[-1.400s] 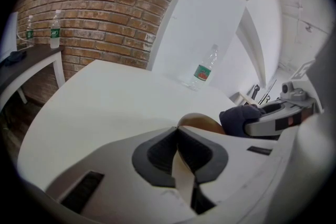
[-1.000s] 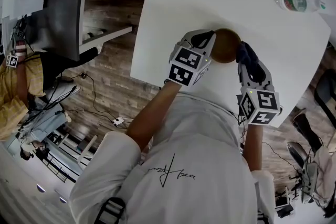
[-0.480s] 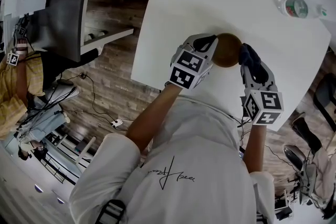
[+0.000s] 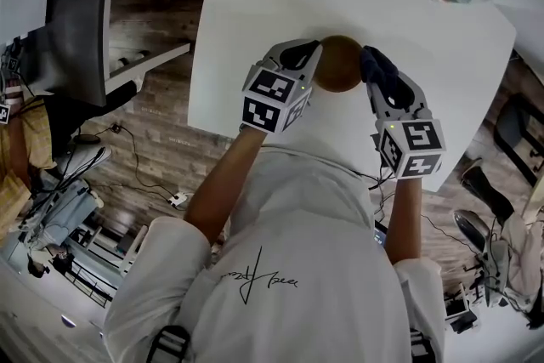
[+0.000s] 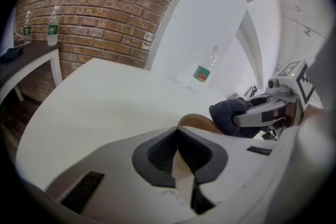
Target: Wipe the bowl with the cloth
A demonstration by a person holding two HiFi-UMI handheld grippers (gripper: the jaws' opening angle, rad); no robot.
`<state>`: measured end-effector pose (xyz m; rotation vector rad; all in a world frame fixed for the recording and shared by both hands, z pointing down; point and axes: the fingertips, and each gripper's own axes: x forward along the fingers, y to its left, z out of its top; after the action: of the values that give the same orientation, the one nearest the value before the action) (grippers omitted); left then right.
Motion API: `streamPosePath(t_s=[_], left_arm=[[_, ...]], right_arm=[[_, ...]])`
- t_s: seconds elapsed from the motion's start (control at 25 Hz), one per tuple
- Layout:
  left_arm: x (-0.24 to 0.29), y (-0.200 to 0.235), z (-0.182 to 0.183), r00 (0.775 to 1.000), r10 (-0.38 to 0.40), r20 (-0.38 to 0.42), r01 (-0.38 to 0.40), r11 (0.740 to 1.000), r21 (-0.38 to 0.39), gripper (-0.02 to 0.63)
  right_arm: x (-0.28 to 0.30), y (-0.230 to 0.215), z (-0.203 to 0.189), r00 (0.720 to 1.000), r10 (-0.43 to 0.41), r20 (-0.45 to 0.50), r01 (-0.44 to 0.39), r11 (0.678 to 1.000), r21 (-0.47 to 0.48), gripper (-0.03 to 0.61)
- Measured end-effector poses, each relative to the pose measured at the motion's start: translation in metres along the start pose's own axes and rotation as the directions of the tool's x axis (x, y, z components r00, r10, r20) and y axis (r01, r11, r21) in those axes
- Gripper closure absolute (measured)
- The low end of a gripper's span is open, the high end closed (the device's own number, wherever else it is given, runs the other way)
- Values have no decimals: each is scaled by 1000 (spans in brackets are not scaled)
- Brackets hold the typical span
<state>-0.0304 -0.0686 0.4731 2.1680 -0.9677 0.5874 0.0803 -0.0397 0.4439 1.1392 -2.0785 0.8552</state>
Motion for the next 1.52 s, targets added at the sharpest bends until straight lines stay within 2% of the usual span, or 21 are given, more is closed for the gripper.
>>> streamPosePath(t_s=[0.88,1.12,1.52], left_arm=[[2,-1,1,1000,-1,-6,1,1000,18,609],[2,0,1,1000,-3,-6,3,1000,20,609],[0,3,0,1000,-3,-8,3,1000,21,609]], right_arm=[[11,-2,13,997,66,-33,-69,994,-87,474],[15,2,15,995,84,-61,-94,976,-199,474],[23,10,21,993,86,-79,-103,967,-234,474]])
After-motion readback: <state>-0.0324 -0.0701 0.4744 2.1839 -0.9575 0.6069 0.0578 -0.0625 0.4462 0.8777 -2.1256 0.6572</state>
